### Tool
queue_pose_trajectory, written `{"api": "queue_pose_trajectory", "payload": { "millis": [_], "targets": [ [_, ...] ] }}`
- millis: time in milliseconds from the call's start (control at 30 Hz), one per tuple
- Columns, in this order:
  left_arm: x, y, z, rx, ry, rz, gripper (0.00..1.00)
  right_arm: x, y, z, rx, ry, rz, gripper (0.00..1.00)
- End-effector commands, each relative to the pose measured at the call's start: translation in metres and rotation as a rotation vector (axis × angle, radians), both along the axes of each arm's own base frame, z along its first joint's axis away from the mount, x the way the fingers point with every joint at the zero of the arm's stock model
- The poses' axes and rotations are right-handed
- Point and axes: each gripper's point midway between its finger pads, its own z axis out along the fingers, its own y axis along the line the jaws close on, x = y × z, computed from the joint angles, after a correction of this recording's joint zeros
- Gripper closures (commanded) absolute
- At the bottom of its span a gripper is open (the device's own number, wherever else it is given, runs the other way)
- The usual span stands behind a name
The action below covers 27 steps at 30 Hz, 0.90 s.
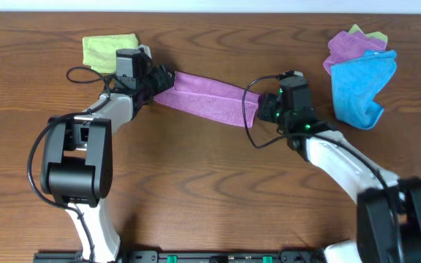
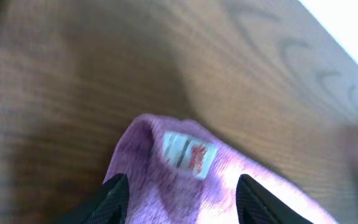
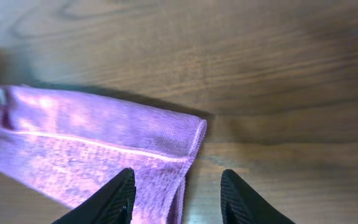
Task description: Fold the cloth
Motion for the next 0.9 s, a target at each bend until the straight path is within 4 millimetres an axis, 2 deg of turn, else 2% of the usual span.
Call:
{"api": "queue_pose_trajectory", "payload": {
  "millis": [0, 167, 300, 700, 867],
  "targets": [
    [0.004, -0.004, 0.014, -0.01, -0.038, -0.034, 0.44, 0.0, -0.004, 0.024, 0.03, -0.031, -0.022, 0.54],
    [0.004, -0.009, 0.024, -0.026, -0.038, -0.062, 0.44, -0.017, -0.005, 0.021, 0.073, 0.047, -0.056, 0.53],
    [0.002, -0.01, 0.023, -0.017, -0.028, -0.073, 0.44, -0.02, 0.001, 0.021, 0.099, 0.061, -0.028, 0.55],
    [-0.006, -0.009, 0.001, 0.084, 0.035, -0.025, 0.78, -0.024, 0.012, 0.022, 0.155, 0.081, 0.008, 0.62],
    [-0.015, 0.004, -0.012, 0.158, 0.09, -0.001, 0.89, -0.026, 0.016, 0.025, 0.176, 0.083, 0.03, 0.65]
  ]
}}
